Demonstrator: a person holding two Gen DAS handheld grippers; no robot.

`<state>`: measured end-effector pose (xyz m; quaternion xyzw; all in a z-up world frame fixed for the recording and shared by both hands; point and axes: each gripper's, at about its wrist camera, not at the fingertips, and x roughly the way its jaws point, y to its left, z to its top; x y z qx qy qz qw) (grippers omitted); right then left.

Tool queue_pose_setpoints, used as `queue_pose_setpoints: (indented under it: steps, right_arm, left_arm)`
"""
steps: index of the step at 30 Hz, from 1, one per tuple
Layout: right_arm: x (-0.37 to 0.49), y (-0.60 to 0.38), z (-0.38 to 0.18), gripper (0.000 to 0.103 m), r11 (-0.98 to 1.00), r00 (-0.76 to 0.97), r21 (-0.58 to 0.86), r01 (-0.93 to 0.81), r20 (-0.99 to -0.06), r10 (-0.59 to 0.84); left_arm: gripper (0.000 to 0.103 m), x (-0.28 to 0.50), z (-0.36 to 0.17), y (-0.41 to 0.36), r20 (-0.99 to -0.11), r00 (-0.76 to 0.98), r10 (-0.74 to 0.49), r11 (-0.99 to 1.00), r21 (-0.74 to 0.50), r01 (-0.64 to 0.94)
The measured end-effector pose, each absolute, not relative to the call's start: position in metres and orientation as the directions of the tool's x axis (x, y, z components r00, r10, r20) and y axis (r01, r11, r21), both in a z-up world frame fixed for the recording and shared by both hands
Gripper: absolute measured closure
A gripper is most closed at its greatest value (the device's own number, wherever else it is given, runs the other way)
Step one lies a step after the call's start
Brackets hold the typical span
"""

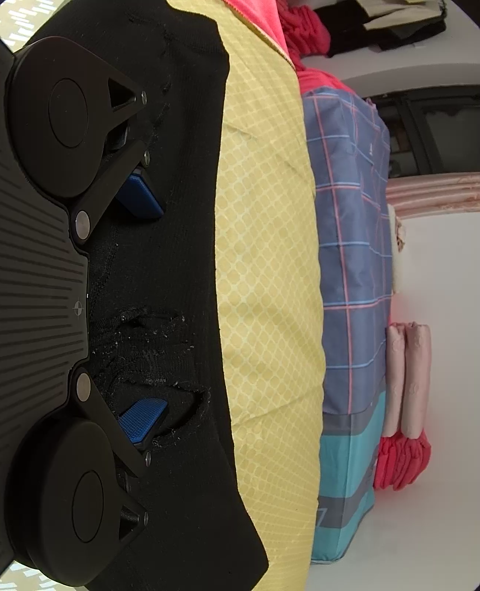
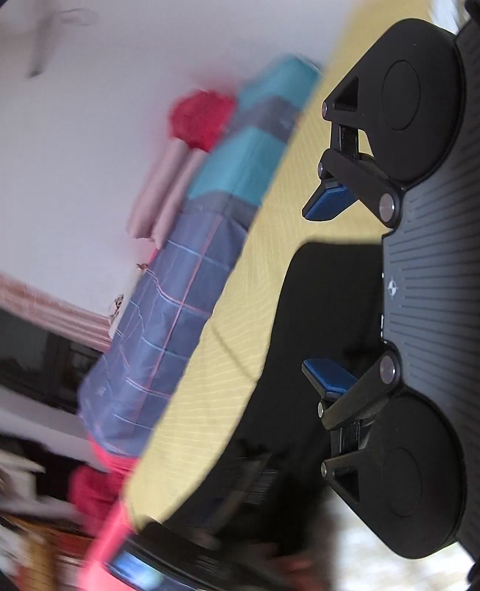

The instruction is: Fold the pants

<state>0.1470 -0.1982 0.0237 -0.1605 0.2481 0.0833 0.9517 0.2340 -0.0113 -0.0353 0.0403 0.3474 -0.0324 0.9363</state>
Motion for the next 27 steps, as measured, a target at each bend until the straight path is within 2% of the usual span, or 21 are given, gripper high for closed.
queue_pose_setpoints:
  steps: [3,6,9,11,13,15,20,23,27]
  right_arm:
    - [0.191,-0.203,-0.009,0.023,0.958,0.743,-0.171,-0.230,-0.667,0.059]
    - [0.191,-0.210,0.006,0.027,0.975,0.755,-0.101,-0.198,-0.651,0.086]
    - [0.183,-0.213,0.017,0.020,0.981,0.803,-0.076,-0.180,-0.588,0.102]
    - [0.197,-0.217,0.001,0.019,0.984,0.748,-0.075,-0.160,-0.660,0.072]
    - [0.198,-0.220,-0.007,0.018,0.985,0.758,-0.075,-0.154,-0.649,0.069]
    - [0.190,-0.214,0.001,0.018,0.984,0.764,-0.114,-0.133,-0.644,0.029]
    - [0.168,-0.192,0.022,0.018,0.964,0.832,-0.243,-0.103,-0.553,-0.051]
    - [0.160,-0.167,0.030,0.017,0.958,0.845,-0.235,-0.164,-0.534,0.013]
    - [0.144,-0.094,0.028,0.017,0.895,0.850,-0.301,-0.330,-0.508,0.142]
  left_arm:
    - [0.000,0.234,-0.035,-0.011,-0.653,0.756,-0.037,0.995,0.049,0.091]
    - [0.000,0.234,-0.035,-0.010,-0.655,0.755,-0.041,0.995,0.043,0.092]
    - [0.000,0.235,-0.035,-0.010,-0.655,0.754,-0.041,0.995,0.045,0.093]
    - [0.000,0.234,-0.033,-0.008,-0.654,0.755,-0.045,0.995,0.040,0.095]
    - [0.000,0.229,-0.026,-0.004,-0.638,0.766,-0.074,0.994,0.012,0.107]
    - [0.000,0.220,-0.014,0.002,-0.603,0.792,-0.090,0.993,0.002,0.115]
    - [0.000,0.194,0.024,0.039,-0.523,0.848,-0.081,0.996,-0.072,0.051]
    - [0.000,0.171,0.044,0.083,-0.488,0.873,0.002,0.993,-0.098,-0.058]
    - [0.000,0.132,0.048,0.161,-0.462,0.839,0.289,0.933,-0.058,-0.354]
